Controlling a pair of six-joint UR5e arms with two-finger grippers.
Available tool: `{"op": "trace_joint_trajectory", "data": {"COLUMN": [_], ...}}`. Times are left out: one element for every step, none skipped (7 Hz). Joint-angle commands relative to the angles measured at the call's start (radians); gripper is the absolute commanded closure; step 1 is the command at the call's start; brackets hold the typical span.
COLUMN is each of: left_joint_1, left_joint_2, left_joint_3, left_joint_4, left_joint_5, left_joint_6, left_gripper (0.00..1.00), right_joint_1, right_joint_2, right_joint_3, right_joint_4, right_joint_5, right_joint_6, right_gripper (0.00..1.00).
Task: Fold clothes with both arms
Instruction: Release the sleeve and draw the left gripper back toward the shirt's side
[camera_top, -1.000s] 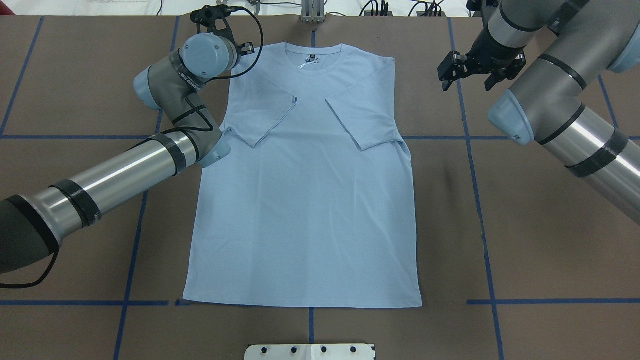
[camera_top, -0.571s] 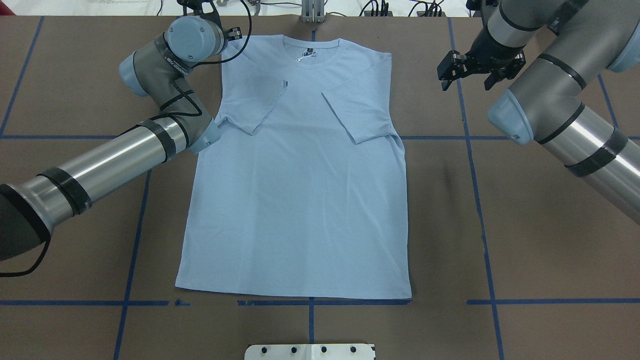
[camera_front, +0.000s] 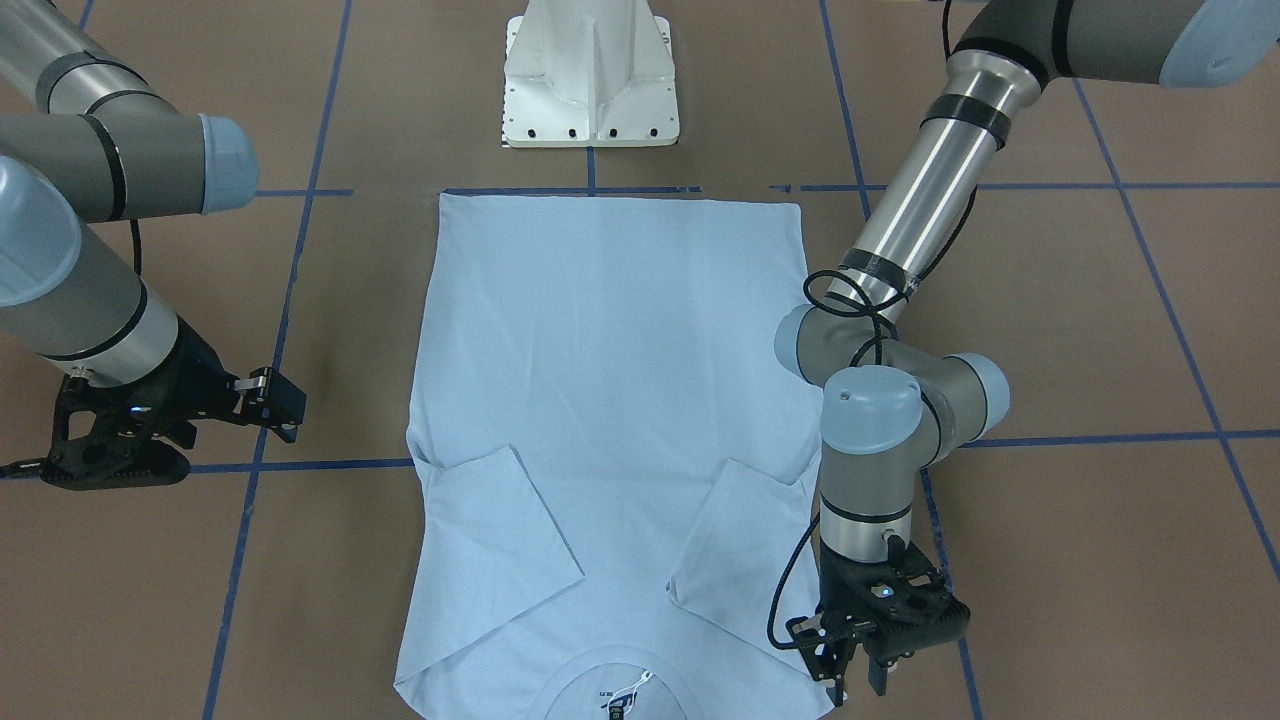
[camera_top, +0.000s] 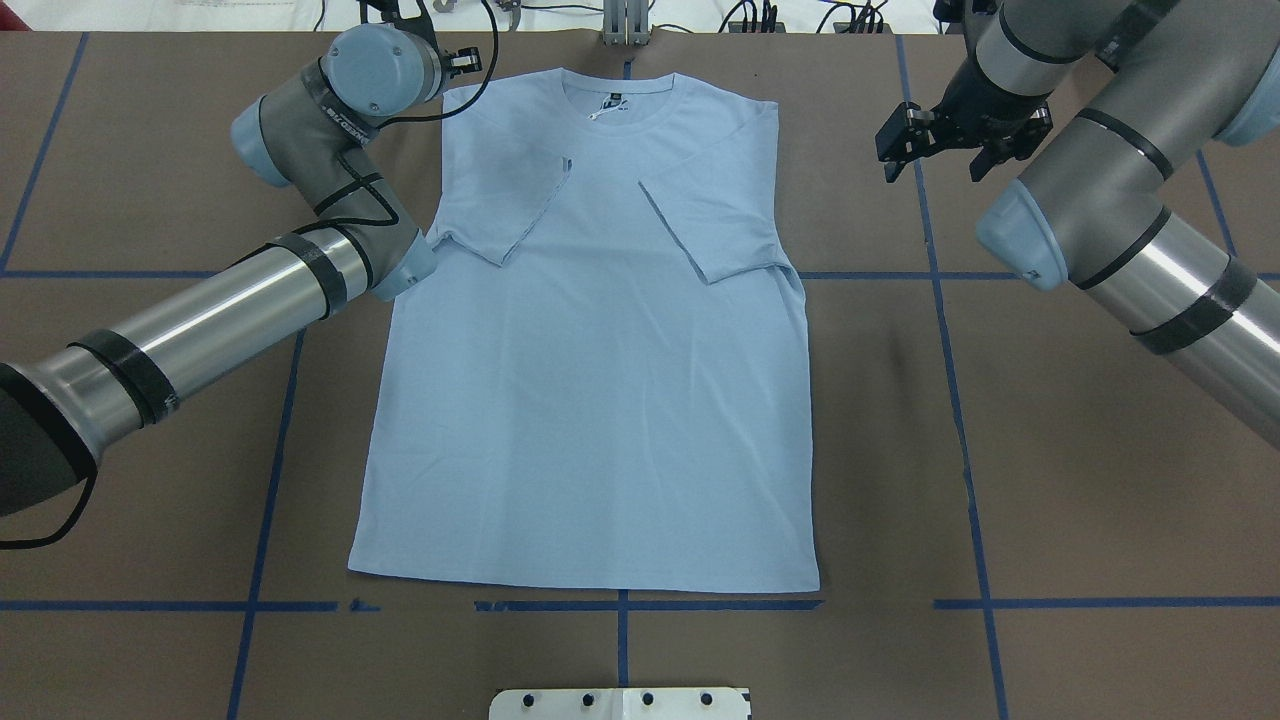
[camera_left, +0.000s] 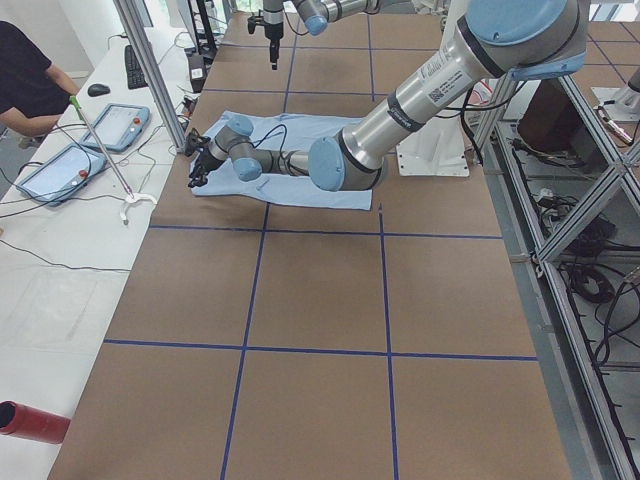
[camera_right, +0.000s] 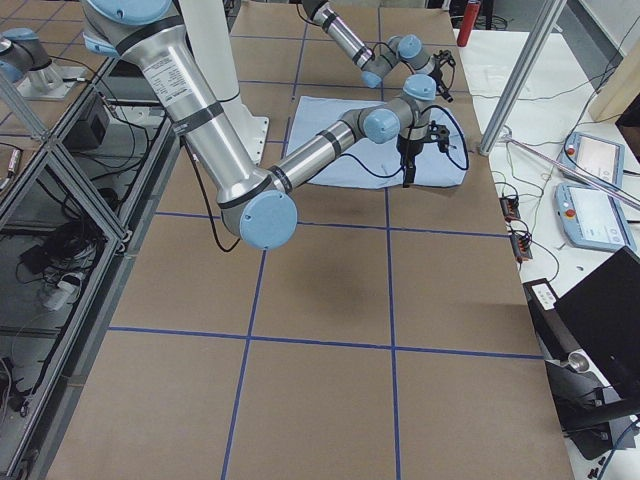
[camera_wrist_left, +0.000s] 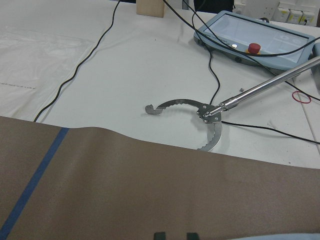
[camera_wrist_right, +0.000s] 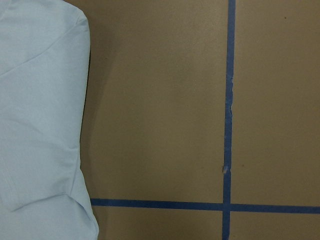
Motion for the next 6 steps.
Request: {"op": "trace_joint_trajectory", "data": {"left_joint_1": [-0.013, -0.020, -0.020, -0.020, -0.020, -0.016], "left_joint_2": [0.002, 0.040, 0.139, 0.251, 0.349, 0.423], "left_joint_3": [-0.009, -0.102, -0.290, -0.507, -0.707, -0.885], "left_joint_4": [0.001, 0.032, 0.144, 0.259, 0.373, 0.497], "left_joint_5": [-0.038, -0.095, -0.189, -0.280, -0.329, -0.380], "left_joint_6": [0.043, 0.068, 0.094, 0.140, 0.177, 0.204], "left_gripper": [0.00, 0.00, 0.00, 0.00, 0.00, 0.00], "right_joint_1": [0.001, 0.001, 0.000, -0.044, -0.075, -0.130], "right_joint_2": [0.000, -0.005, -0.012, -0.055, -0.110, -0.185], "right_joint_3": [0.002, 0.011, 0.035, 0.108, 0.203, 0.300], "right_joint_4": [0.002, 0.002, 0.002, 0.002, 0.002, 0.017], "right_joint_5": [0.002, 0.002, 0.002, 0.000, -0.011, -0.049], "right_joint_6": [0.002, 0.005, 0.035, 0.123, 0.170, 0.239], "right_gripper": [0.00, 0.00, 0.00, 0.00, 0.00, 0.00]}}
